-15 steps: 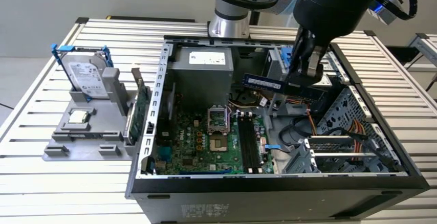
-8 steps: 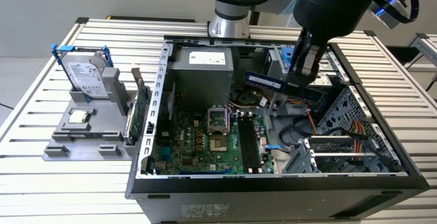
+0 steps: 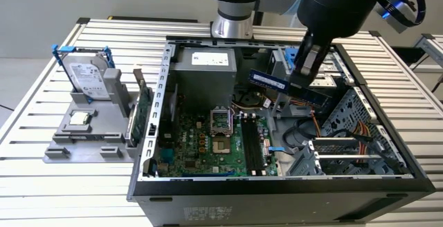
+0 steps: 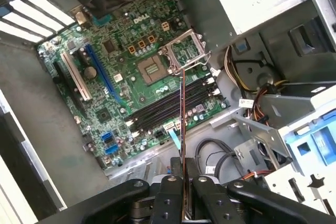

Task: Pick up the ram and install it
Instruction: 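Insert the ram into the slot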

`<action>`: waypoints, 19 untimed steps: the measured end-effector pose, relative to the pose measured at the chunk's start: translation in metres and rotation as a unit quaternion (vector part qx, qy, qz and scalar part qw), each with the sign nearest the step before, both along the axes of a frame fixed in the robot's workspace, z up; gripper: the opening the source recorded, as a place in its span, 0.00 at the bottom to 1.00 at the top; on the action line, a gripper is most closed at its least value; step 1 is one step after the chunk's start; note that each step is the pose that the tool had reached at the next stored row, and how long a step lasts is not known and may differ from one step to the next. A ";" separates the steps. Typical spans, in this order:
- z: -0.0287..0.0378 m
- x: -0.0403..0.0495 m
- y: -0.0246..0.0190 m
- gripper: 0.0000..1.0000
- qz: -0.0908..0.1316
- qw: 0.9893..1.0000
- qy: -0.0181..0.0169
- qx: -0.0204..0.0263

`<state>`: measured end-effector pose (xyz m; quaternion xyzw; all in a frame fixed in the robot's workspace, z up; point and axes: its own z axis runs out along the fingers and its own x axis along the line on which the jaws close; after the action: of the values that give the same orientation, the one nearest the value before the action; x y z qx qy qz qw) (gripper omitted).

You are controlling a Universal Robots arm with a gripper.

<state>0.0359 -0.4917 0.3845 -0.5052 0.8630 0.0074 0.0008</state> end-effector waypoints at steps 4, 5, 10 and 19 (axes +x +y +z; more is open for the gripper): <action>-0.0001 0.0000 0.0000 0.00 -0.024 1.000 0.000 0.000; -0.0001 0.0000 0.0000 0.00 -0.030 1.000 0.000 0.000; -0.0003 0.0000 0.0001 0.00 -0.060 0.998 0.000 0.000; -0.0007 0.0000 0.0002 0.00 -0.113 0.994 0.000 0.000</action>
<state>0.0359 -0.4914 0.3838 -0.4042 0.9146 0.0073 0.0016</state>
